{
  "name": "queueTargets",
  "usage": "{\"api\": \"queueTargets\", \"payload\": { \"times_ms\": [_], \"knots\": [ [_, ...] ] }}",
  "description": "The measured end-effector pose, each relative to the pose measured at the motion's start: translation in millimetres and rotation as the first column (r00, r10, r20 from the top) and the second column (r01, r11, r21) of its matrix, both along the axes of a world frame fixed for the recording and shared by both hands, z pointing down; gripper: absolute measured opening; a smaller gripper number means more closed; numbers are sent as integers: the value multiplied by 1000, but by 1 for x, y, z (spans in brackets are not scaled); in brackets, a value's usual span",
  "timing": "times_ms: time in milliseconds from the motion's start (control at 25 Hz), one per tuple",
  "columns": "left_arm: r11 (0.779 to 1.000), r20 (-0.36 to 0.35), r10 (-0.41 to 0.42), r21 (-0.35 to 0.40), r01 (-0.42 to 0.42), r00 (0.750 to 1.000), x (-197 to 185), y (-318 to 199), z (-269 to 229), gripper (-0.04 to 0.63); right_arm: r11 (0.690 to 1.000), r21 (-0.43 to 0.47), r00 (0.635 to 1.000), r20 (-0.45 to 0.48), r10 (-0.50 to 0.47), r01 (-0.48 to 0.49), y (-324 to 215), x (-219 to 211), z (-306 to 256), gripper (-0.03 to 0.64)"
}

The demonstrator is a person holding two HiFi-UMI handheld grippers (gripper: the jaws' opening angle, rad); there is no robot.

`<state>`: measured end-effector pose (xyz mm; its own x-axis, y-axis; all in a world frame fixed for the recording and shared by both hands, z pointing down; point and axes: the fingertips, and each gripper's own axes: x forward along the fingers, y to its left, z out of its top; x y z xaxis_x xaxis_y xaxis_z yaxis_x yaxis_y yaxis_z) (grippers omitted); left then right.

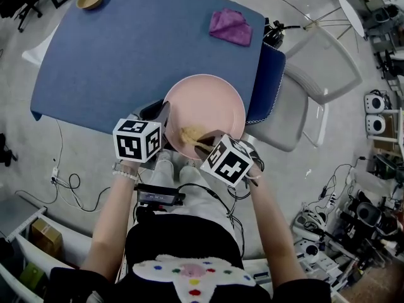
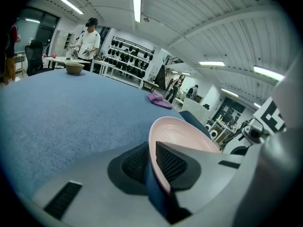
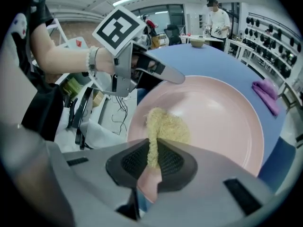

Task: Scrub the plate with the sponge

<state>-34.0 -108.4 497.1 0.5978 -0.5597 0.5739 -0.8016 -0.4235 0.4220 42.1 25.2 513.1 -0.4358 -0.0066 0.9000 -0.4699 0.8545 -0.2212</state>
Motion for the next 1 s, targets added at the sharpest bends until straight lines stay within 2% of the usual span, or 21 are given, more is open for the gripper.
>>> {"api": "queueTargets", "payload": {
  "times_ms": [160,280,480,720,880,1000],
  "knots": [
    [998,23,23,52,-24,999,-2,0,-18,58,991,70,987,122,108,-117,-17,-4,-19,43],
    [991,75,58,113,-66,996,-4,2,-36,58,965,161,965,196,175,-208,-32,0,-37,43],
    [973,114,72,209,-95,991,-3,7,-73,52,876,295,903,320,286,-382,-56,21,-75,43],
    [954,78,64,288,-84,995,3,9,-127,11,751,375,815,450,365,-543,-73,46,-125,43],
    [937,49,66,340,-79,997,5,14,-157,11,697,401,778,504,374,-595,-75,52,-149,43],
    [926,53,74,367,-89,996,8,20,-171,9,661,418,758,530,380,-623,-76,58,-161,43]
  ]
}}
